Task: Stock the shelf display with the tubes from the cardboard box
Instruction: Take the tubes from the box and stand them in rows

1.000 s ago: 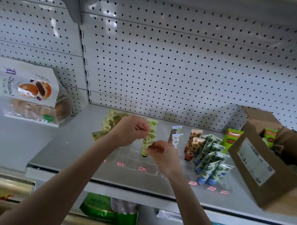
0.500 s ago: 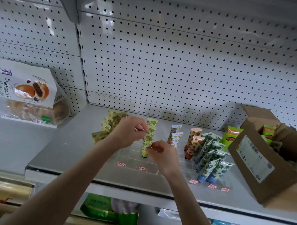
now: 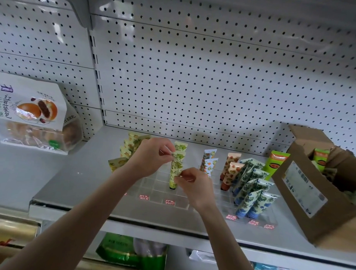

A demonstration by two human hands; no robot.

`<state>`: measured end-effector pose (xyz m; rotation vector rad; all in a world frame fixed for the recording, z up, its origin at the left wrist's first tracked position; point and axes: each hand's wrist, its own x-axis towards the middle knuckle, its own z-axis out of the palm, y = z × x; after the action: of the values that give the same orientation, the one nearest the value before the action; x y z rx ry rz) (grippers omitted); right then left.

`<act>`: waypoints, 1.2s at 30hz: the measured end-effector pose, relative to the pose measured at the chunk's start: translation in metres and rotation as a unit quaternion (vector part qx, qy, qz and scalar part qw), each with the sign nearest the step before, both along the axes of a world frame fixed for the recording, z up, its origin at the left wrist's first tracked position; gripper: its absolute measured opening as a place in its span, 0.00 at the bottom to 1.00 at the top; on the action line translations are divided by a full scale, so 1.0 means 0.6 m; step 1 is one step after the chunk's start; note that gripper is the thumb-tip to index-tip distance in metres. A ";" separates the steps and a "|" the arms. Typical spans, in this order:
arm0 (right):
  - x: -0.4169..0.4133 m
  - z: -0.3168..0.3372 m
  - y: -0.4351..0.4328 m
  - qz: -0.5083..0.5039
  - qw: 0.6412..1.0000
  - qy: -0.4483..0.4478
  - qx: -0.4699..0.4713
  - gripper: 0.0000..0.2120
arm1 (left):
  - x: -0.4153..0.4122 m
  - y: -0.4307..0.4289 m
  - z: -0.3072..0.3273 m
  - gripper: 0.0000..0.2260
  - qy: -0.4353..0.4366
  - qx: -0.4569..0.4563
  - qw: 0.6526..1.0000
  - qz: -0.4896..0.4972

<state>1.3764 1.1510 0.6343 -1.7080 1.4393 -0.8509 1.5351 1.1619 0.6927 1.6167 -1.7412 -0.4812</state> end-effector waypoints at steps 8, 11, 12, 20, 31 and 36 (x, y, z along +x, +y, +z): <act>-0.010 0.020 0.006 0.014 0.999 -0.043 0.017 0.07 | -0.001 0.006 0.018 0.06 0.014 -0.009 1.000 0.008; -0.018 0.033 0.007 0.014 0.997 -0.072 0.013 0.07 | -0.008 0.005 0.027 0.06 0.032 -0.017 0.999 0.012; -0.023 0.037 0.007 0.012 0.997 -0.079 0.007 0.08 | -0.013 0.005 0.030 0.06 0.037 -0.019 0.999 0.011; -0.096 0.108 0.013 -0.019 0.985 -0.162 -0.062 0.06 | -0.078 -0.011 0.056 0.05 0.156 -0.073 0.985 -0.034; -0.328 0.191 0.021 -0.127 0.968 -0.166 -0.139 0.06 | -0.279 -0.042 0.080 0.06 0.192 -0.053 0.969 -0.144; -0.431 0.212 0.019 -0.157 0.968 -0.124 -0.153 0.07 | -0.367 -0.054 0.088 0.06 0.178 -0.050 0.966 -0.179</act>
<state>1.1179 1.1624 0.7612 -1.5378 1.4820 -1.4710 1.3149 1.1296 0.7456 1.0660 -1.7479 -0.7894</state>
